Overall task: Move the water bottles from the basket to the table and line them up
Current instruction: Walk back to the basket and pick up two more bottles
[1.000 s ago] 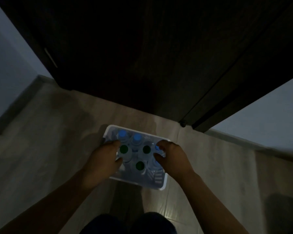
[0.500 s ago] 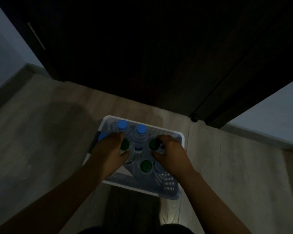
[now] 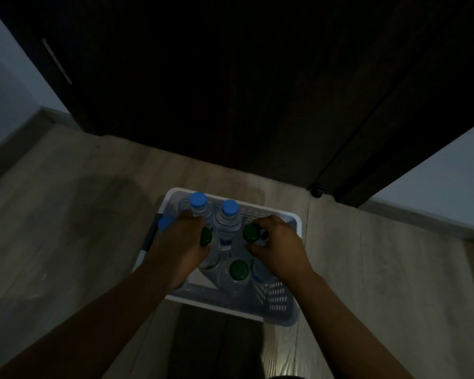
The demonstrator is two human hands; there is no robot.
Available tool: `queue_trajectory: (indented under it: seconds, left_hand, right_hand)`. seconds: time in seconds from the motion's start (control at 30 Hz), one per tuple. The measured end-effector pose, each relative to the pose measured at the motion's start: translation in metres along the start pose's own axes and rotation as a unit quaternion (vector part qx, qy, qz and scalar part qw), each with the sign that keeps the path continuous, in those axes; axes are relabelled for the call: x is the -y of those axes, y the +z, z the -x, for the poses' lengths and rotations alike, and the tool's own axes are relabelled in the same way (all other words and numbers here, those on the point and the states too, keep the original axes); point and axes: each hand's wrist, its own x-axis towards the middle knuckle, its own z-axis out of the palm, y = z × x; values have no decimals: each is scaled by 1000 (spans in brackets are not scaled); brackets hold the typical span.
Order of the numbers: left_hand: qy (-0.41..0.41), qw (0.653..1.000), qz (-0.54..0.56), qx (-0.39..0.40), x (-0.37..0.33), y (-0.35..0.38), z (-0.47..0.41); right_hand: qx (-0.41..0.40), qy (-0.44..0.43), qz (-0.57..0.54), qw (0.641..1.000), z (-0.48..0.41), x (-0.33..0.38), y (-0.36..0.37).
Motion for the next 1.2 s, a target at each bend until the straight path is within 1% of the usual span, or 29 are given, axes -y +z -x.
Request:
queue_trajectory:
  seconds: [0.07, 0.2, 0.27, 0.33, 0.47, 0.53, 0.6, 0.73, 0.87, 0.97, 1.07, 1.2]
  left_hand:
    - [-15, 1000, 8, 2, -3, -2, -2]
    - [-20, 999, -23, -23, -6, 0, 2]
    - [-19, 999, -14, -38, -6, -1, 6]
    - [-9, 999, 16, -48, -5, -6, 10]
    - [38, 998, 48, -21, -12, -24, 21]
    - [43, 997, 57, -36, -19, -37, 31]
    - [50, 994, 67, -68, -27, -54, 44]
    - [47, 987, 105, -111, -50, -97, 72]
    - [34, 982, 147, -115, -81, -148, 103]
    - [40, 975, 174, -130, -105, -191, 127]
    - [54, 971, 177, -150, -131, -242, 153]
    - [81, 975, 140, -153, -171, -317, 185]
  right_hand:
    - [-5, 0, -4, 1000, -3, 1, 0]
    - [-16, -11, -21, 1000, 0, 1, 1]
    - [-26, -11, -36, 999, 2, 1, 0]
    - [-43, -12, -55, 997, 4, 2, -3]
    - [-72, -22, -78, 994, 11, 11, -15]
    - [-79, -24, -87, 993, 18, 20, -26]
    - [-83, -21, -92, 992, 27, 33, -42]
    - [-98, -27, -108, 989, 52, 64, -87]
    - [-129, -18, -155, 979, 78, 102, -143]
    - [-157, -30, -187, 969, 98, 138, -189]
    - [-176, -46, -213, 960, 120, 180, -246]
    - [-162, -59, -230, 958, 149, 234, -329]
